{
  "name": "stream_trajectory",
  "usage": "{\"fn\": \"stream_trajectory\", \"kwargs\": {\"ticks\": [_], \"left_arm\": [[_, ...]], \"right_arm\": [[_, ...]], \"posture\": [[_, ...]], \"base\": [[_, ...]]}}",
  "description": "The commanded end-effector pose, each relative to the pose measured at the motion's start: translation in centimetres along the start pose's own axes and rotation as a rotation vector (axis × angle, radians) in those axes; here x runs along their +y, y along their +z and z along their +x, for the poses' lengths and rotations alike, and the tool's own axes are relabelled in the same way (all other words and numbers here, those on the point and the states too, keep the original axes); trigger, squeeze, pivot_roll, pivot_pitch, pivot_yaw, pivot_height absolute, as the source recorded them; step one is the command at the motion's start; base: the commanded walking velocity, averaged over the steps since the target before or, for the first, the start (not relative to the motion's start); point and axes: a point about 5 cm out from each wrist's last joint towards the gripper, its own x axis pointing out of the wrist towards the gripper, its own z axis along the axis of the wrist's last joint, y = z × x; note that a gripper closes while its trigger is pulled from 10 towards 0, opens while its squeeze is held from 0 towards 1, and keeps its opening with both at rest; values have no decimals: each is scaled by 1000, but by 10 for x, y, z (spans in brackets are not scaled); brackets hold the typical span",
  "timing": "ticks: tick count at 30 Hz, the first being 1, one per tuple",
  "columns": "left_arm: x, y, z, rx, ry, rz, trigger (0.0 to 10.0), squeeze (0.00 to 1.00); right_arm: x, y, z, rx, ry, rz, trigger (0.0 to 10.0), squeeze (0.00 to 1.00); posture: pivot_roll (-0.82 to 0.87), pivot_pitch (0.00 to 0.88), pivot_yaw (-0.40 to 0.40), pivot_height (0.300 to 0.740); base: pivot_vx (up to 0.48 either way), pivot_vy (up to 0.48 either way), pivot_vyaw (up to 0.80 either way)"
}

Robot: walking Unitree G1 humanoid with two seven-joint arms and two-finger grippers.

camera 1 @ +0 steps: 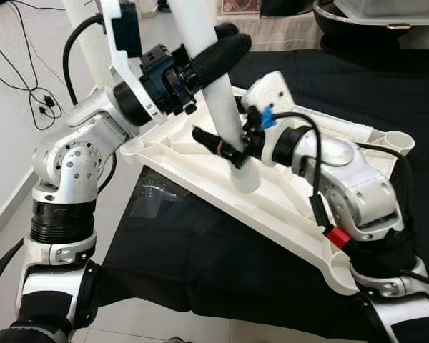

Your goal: Building children table

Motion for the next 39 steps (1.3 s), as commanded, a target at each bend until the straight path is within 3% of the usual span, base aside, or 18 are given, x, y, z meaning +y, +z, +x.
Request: {"fn": "stream_trajectory", "kwargs": {"ticks": [1,5,6,7,8,22,23,24,25,31,33,39], "left_arm": [[-25,2,14,-20,-218,-41,0,0],[-25,0,15,-20,-217,-47,0,0],[-24,-1,15,-23,-215,-50,0,0],[-24,-1,15,-23,-215,-50,0,0],[-24,-2,15,-26,-213,-52,0,0],[-23,-6,16,-30,-215,-45,0,0],[-22,-7,16,-34,-195,-30,4118,47],[-22,-7,16,-34,-195,-30,4118,47],[-18,-6,16,-49,-158,-33,10000,1000],[-2,4,4,-116,-14,-8,10000,1000],[3,21,-14,-169,57,14,10000,1000],[5,53,-39,-234,154,97,10000,1000]], "right_arm": [[-7,-13,2,68,-87,20,10000,0],[-2,-9,5,41,-86,34,10000,0],[-1,-7,6,35,-87,43,4745,0],[-1,-7,6,35,-87,43,4745,0],[1,-7,7,30,-85,52,0,0],[4,-8,7,62,-89,66,0,0],[4,-8,7,64,-94,67,0,0],[4,-8,7,64,-94,67,0,0],[3,-9,7,65,-101,71,0,0],[-10,-12,4,67,-176,101,0,0],[-23,-18,-1,83,-238,109,0,0],[-42,-25,-11,105,-338,113,0,0]], "posture": [[-66,104,67,740],[-64,103,68,740],[-63,103,67,740],[-63,103,67,740],[-65,103,65,740],[-68,99,61,740],[-68,100,58,740],[-68,100,58,740],[-68,100,57,740],[-69,102,57,740],[-67,106,58,740],[-61,111,53,740]], "base": [[0,0,0],[0,0,0],[0,0,0],[0,0,0],[0,0,0],[0,0,0],[0,0,0],[0,0,0],[0,0,0],[0,0,0],[0,0,0],[0,0,0]]}}
